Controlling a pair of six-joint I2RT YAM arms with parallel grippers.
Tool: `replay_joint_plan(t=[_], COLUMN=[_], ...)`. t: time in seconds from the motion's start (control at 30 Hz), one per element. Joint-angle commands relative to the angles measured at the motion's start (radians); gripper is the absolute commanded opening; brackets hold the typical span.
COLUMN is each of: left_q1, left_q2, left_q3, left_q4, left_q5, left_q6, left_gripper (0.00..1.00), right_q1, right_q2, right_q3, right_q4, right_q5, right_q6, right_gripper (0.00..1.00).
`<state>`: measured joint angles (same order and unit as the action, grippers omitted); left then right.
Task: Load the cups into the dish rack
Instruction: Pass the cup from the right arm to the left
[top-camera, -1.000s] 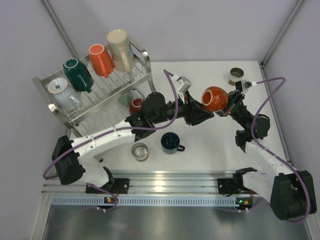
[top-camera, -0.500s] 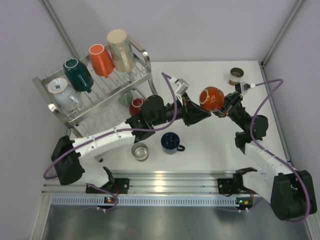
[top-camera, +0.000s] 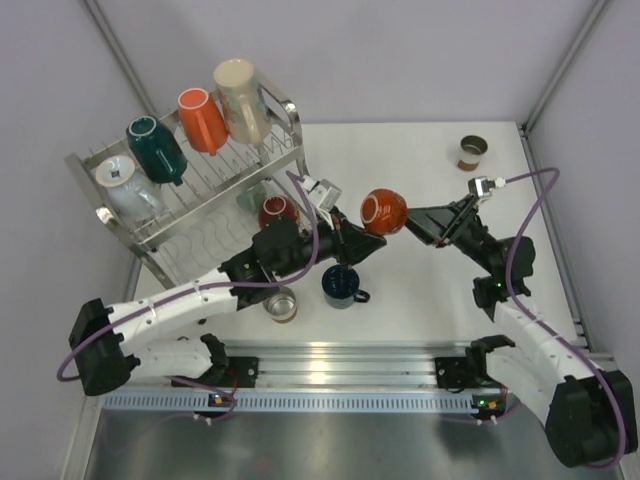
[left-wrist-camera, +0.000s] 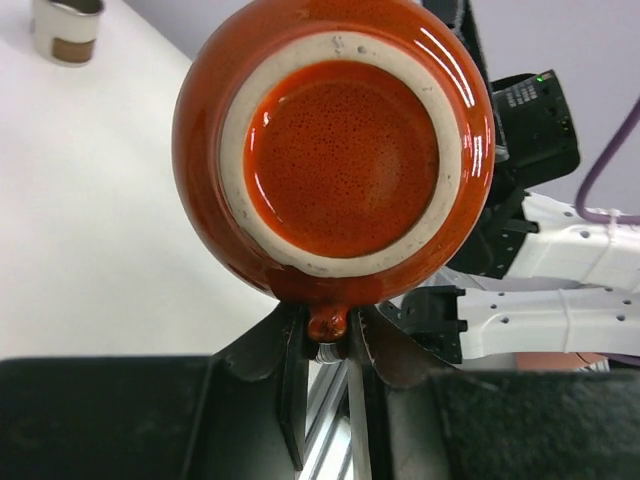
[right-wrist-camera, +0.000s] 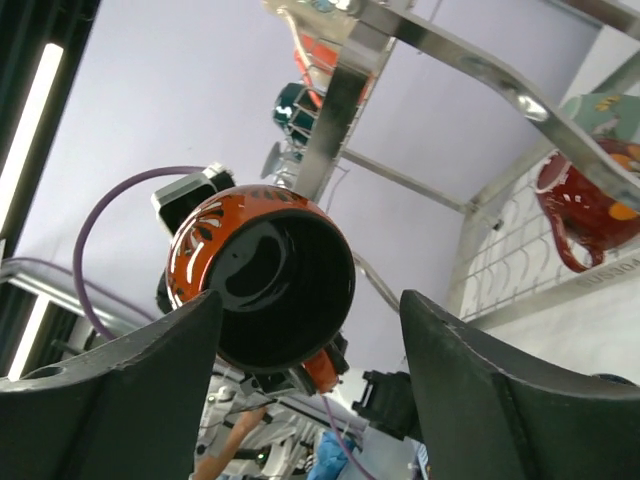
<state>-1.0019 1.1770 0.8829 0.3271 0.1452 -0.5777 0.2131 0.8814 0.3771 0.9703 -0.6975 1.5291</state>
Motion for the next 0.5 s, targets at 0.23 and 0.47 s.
replay_joint_plan(t=[0.23, 0.47], left_q1=[0.006, 0.006], left_q2=[-0.135, -0.215], left_q3=[-0.090, -0.163], left_q4=[-0.186, -0.353], left_q5=[-0.350, -0.668], left_q6=[-0.020, -0.125], left_gripper=[0.00, 0.00], right_q1=[-0.023, -0.026], right_q2=[-0.177, -0.225], right_q3=[0.080, 0.108], right_q4=[-0.456, -0.564], right_q5=[0.070, 0.090], right_q6=[-0.268, -0.326], right_gripper=[0.82, 0.86])
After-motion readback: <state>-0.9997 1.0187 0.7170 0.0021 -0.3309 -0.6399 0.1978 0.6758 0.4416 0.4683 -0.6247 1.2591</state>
